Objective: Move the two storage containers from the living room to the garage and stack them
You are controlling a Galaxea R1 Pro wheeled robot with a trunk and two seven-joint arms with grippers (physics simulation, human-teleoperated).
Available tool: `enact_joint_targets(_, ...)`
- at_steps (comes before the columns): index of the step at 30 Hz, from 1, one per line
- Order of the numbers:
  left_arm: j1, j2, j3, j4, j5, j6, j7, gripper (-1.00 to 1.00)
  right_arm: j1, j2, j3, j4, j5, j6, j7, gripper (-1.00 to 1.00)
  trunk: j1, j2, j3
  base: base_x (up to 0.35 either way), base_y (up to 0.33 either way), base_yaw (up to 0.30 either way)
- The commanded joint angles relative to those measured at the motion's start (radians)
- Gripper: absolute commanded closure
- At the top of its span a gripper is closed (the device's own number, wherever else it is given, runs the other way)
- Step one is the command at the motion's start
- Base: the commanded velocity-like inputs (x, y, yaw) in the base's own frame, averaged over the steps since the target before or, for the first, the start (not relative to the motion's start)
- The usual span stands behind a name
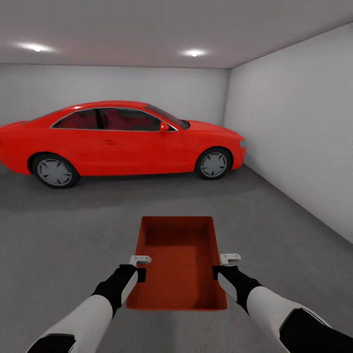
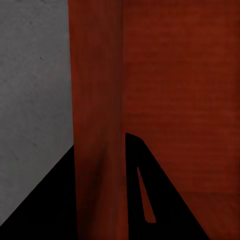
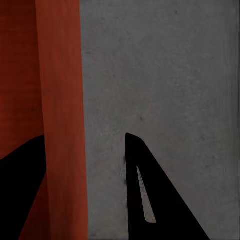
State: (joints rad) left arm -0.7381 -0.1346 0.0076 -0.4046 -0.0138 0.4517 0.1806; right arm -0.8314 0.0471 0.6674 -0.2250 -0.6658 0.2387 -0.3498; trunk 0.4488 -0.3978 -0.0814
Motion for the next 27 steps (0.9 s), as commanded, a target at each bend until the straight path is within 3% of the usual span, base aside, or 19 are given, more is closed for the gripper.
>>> enact_joint_targets(1, 0.000, -0.005, 0.000, -0.002, 0.003, 0.005, 0.005, 1.00, -0.002, 0.008, -0.019, -0.038, -0.003, 0.005, -0.005, 1.00, 0.001, -0.002, -0.002, 0.322, 0.000, -0.245)
enact_joint_targets(27, 0.000, -0.005, 0.000, -0.002, 0.003, 0.005, 0.005, 1.00, -0.002, 0.007, -0.019, -0.038, -0.003, 0.005, -0.005, 1.00, 0.001, -0.002, -0.002, 0.322, 0.000, -0.245)
